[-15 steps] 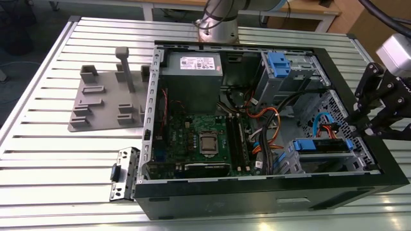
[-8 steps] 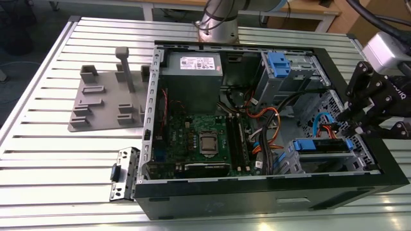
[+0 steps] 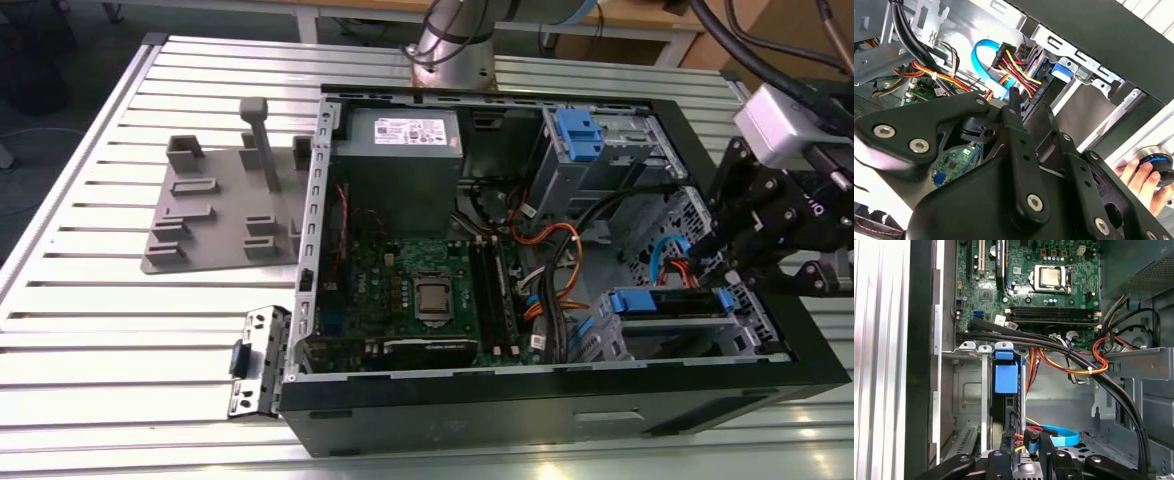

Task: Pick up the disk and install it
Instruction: 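Insert the second disk wire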

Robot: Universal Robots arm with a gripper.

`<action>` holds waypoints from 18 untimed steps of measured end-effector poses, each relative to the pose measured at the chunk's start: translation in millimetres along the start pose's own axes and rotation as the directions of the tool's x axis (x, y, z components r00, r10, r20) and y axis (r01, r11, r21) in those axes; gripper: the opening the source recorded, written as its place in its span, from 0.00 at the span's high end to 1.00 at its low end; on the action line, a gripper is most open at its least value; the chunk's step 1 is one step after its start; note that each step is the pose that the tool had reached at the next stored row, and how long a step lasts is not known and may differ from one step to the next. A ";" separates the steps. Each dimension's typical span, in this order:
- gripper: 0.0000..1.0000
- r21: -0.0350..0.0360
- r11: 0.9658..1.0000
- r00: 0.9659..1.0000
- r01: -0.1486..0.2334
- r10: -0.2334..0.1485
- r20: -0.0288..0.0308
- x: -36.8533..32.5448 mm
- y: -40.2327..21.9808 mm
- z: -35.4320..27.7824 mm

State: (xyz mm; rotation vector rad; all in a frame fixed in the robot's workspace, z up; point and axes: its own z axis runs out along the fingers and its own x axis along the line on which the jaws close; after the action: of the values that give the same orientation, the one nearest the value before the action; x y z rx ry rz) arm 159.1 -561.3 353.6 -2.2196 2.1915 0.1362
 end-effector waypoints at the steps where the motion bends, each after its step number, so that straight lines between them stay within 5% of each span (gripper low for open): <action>1: 0.65 0.000 1.000 1.000 0.000 0.000 0.000 0.1 0.0 1.0; 10: 0.65 0.000 1.000 1.000 0.000 0.000 0.000 0.2 0.0 2.6; 15: 0.84 0.000 1.000 1.000 0.000 0.000 0.000 0.2 0.0 2.7; 18: 0.84 0.000 1.000 1.000 0.000 0.000 0.000 0.2 0.0 2.7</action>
State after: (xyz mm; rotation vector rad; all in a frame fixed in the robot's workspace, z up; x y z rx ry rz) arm 159.0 -561.3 350.9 -2.2197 2.1919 0.1358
